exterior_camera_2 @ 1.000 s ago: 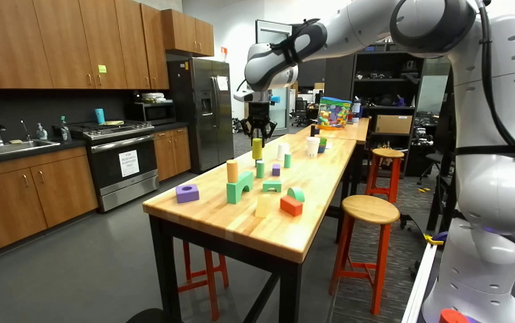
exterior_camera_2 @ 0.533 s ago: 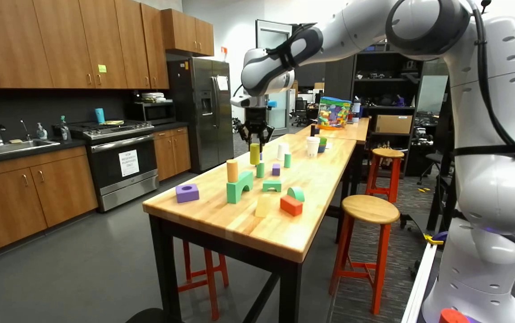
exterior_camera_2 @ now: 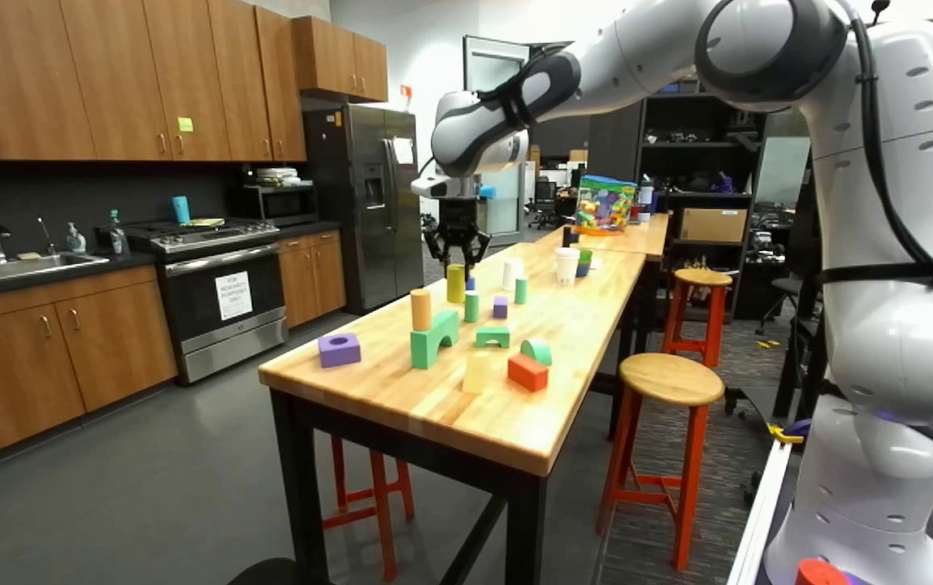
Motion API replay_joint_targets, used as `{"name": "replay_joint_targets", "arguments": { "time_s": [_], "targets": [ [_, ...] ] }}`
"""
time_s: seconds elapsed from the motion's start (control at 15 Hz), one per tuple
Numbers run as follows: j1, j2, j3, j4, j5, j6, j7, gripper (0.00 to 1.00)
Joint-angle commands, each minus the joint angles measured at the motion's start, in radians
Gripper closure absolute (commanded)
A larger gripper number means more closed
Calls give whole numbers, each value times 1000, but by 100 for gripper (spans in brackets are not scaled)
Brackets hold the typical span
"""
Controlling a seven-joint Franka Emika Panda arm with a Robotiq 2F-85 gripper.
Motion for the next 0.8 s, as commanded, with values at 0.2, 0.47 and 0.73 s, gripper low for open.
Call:
{"name": "replay_joint_targets", "arguments": {
  "time_s": [0.2,0.47,0.73],
  "targets": [
    [2,18,9,42,23,-14,-12,84],
    [3,25,15,51,23,-16,-13,84],
    [4,33,19,60,23,-17,-13,84]
  ]
}}
